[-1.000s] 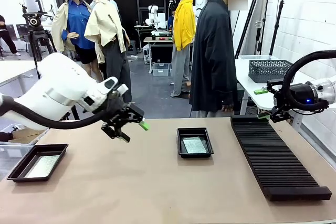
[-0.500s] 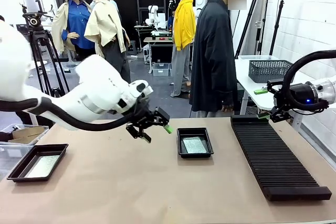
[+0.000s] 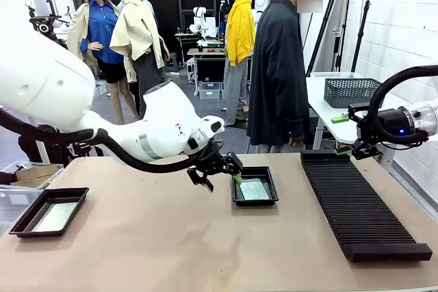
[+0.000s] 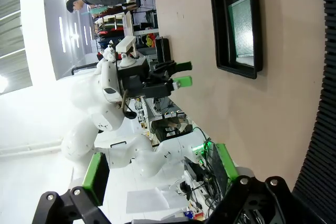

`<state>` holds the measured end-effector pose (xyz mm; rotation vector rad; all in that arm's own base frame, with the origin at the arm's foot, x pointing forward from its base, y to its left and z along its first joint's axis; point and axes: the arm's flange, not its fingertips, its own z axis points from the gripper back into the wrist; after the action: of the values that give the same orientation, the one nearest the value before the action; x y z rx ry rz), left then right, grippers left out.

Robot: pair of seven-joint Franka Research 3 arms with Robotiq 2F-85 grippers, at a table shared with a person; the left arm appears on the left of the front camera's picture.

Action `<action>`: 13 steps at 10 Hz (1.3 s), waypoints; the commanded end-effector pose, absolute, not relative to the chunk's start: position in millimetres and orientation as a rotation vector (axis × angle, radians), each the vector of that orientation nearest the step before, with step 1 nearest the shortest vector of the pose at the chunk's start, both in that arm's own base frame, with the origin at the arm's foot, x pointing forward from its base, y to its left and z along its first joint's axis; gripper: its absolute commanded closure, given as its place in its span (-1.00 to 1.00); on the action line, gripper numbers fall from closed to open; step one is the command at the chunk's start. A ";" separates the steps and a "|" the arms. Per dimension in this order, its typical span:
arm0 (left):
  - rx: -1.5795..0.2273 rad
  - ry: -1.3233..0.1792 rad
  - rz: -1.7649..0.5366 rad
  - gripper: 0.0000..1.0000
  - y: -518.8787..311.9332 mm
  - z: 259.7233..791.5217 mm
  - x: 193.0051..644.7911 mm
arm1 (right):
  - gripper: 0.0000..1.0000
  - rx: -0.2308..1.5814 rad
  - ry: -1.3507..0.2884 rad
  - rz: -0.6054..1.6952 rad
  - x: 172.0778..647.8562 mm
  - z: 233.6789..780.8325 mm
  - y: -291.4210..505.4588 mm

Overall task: Inspect and transfer BCBs to ESD trays.
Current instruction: Pick up the ESD tray and place it on the left side of the table.

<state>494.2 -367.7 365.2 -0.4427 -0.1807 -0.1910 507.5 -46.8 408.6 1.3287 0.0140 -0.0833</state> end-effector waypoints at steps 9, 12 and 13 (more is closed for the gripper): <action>-0.214 -0.247 -0.071 -1.00 -440.2 338.6 559.5 | -1.00 1.318 0.013 -0.092 506.0 407.8 -45.6; -0.164 -0.223 -0.030 -1.00 -447.3 332.6 570.3 | -1.00 1.318 0.013 -0.092 506.0 407.8 -45.6; -0.160 -0.220 -0.024 -1.00 -447.8 331.5 571.9 | -1.00 1.318 0.013 -0.092 506.0 407.8 -45.6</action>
<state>565.8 -439.7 329.4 -0.1983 -0.2109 -0.0505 507.5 -46.8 408.6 1.3286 0.0140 -0.0834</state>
